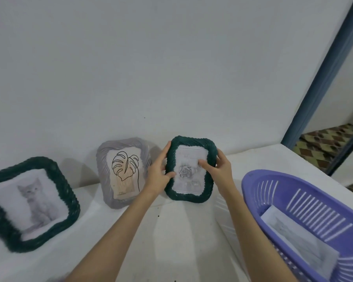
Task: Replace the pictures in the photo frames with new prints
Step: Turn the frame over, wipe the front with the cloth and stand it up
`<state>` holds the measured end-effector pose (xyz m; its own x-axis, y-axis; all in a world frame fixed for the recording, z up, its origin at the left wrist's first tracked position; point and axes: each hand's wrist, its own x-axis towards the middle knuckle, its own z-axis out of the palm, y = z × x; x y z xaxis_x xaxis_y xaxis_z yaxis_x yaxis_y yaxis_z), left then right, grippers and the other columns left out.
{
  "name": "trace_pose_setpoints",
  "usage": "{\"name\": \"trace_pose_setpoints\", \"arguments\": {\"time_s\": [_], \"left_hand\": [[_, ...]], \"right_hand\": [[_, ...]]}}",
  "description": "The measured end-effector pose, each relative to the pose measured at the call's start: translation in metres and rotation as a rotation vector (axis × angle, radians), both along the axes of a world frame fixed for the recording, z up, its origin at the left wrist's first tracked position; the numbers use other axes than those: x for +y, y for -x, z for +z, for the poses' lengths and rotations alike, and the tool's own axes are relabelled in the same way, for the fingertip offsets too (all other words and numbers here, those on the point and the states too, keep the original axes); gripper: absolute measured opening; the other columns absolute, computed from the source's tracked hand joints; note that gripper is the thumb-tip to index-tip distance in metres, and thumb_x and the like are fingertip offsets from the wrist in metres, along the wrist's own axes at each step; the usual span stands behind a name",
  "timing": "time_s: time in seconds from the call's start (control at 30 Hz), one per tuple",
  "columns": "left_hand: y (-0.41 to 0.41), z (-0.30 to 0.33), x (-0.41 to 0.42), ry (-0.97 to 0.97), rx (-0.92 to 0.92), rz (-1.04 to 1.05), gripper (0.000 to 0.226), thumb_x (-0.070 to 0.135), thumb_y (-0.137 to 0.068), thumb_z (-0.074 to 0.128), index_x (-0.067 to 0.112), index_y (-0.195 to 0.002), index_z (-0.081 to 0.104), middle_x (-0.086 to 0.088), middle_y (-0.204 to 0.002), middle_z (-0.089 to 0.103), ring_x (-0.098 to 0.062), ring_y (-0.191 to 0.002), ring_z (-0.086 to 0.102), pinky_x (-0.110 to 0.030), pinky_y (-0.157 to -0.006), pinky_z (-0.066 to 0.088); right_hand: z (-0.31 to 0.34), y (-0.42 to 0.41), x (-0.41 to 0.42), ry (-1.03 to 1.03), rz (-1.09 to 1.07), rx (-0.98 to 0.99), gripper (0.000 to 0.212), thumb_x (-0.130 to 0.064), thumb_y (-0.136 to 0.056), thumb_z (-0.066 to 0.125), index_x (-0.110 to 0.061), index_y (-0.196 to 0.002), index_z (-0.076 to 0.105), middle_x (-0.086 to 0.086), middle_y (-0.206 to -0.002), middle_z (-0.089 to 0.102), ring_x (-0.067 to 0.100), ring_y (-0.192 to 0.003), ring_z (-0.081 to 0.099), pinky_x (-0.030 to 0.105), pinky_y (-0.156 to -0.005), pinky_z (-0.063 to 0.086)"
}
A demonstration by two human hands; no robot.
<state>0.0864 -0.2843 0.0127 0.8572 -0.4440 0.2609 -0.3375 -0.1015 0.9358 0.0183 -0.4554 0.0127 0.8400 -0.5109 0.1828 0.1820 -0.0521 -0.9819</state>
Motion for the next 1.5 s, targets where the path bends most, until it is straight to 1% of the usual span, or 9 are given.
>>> {"name": "trace_pose_setpoints", "arguments": {"time_s": [0.1, 0.2, 0.33, 0.43, 0.57, 0.8, 0.93, 1.27, 1.5], "left_hand": [[0.000, -0.002, 0.002, -0.015, 0.000, -0.008, 0.092, -0.014, -0.077, 0.061, 0.048, -0.133, 0.021, 0.012, -0.138, 0.040, 0.001, -0.123, 0.039, -0.023, -0.100, 0.044], [0.005, -0.008, 0.006, -0.051, 0.009, -0.040, 0.093, -0.004, -0.077, 0.067, 0.052, -0.133, 0.017, 0.008, -0.135, 0.043, -0.005, -0.118, 0.048, -0.012, -0.092, 0.045], [0.012, -0.027, 0.013, -0.154, 0.050, -0.099, 0.116, -0.007, -0.066, 0.075, 0.060, -0.136, 0.010, 0.011, -0.137, 0.042, -0.016, -0.123, 0.049, -0.040, -0.099, 0.047], [0.016, -0.030, 0.015, -0.212, 0.039, -0.083, 0.119, -0.013, -0.066, 0.071, 0.059, -0.136, 0.006, 0.020, -0.117, 0.045, -0.019, -0.118, 0.050, -0.041, -0.096, 0.049], [0.017, -0.029, 0.013, -0.234, 0.022, -0.058, 0.120, -0.015, -0.067, 0.069, 0.062, -0.132, 0.005, 0.014, -0.117, 0.049, -0.019, -0.114, 0.054, -0.038, -0.093, 0.051], [0.018, -0.030, 0.010, -0.230, -0.005, -0.032, 0.120, -0.011, -0.069, 0.070, 0.068, -0.130, 0.003, 0.012, -0.120, 0.051, -0.020, -0.106, 0.059, -0.041, -0.090, 0.053], [0.017, -0.030, 0.011, -0.210, -0.003, -0.057, 0.121, -0.014, -0.067, 0.069, 0.069, -0.129, 0.006, 0.010, -0.127, 0.048, -0.024, -0.107, 0.059, -0.040, -0.087, 0.054], [0.014, -0.027, 0.011, -0.205, 0.008, -0.156, 0.118, -0.014, -0.069, 0.069, 0.062, -0.132, 0.005, 0.014, -0.129, 0.045, -0.022, -0.104, 0.060, -0.029, -0.080, 0.056], [0.015, -0.030, 0.011, -0.208, -0.015, -0.137, 0.115, -0.014, -0.071, 0.067, 0.057, -0.133, 0.002, 0.016, -0.120, 0.047, -0.021, -0.102, 0.061, -0.022, -0.077, 0.055]], "right_hand": [[-0.004, 0.004, 0.004, 0.002, -0.015, 0.013, 0.078, -0.008, -0.074, 0.075, -0.033, -0.138, 0.036, 0.004, -0.121, 0.062, 0.019, -0.110, 0.061, 0.039, -0.091, 0.053], [-0.017, 0.017, 0.009, 0.115, -0.010, -0.006, 0.109, -0.013, -0.066, 0.082, -0.048, -0.142, 0.012, -0.002, -0.129, 0.056, 0.014, -0.116, 0.058, 0.042, -0.095, 0.051], [-0.031, 0.032, 0.012, 0.413, 0.036, 0.039, 0.122, -0.026, -0.058, 0.086, -0.046, -0.143, 0.000, -0.011, -0.142, 0.042, 0.020, -0.122, 0.052, 0.040, -0.098, 0.048], [-0.036, 0.040, 0.011, 0.524, 0.060, 0.112, 0.130, -0.022, -0.052, 0.086, -0.049, -0.142, -0.005, -0.014, -0.137, 0.042, 0.021, -0.117, 0.051, 0.039, -0.091, 0.050], [-0.033, 0.044, 0.008, 0.578, 0.085, 0.213, 0.129, -0.011, -0.057, 0.083, -0.052, -0.135, -0.012, -0.003, -0.137, 0.045, 0.014, -0.107, 0.046, 0.024, -0.082, 0.041], [-0.031, 0.043, 0.004, 0.581, 0.056, 0.242, 0.125, -0.004, -0.061, 0.080, -0.055, -0.131, -0.010, -0.005, -0.134, 0.049, 0.010, -0.100, 0.044, 0.016, -0.076, 0.038], [-0.036, 0.045, 0.005, 0.576, 0.035, 0.249, 0.124, -0.003, -0.060, 0.080, -0.049, -0.135, -0.008, -0.008, -0.124, 0.051, 0.007, -0.091, 0.041, -0.002, -0.065, 0.036], [-0.038, 0.053, 0.007, 0.538, 0.016, 0.182, 0.119, 0.000, -0.060, 0.081, -0.041, -0.137, 0.000, 0.001, -0.126, 0.053, -0.015, -0.087, 0.043, -0.004, -0.071, 0.036], [-0.041, 0.051, 0.006, 0.553, -0.004, 0.199, 0.121, -0.004, -0.061, 0.082, -0.042, -0.138, -0.002, 0.005, -0.131, 0.052, 0.009, -0.096, 0.046, -0.001, -0.072, 0.037]]}}
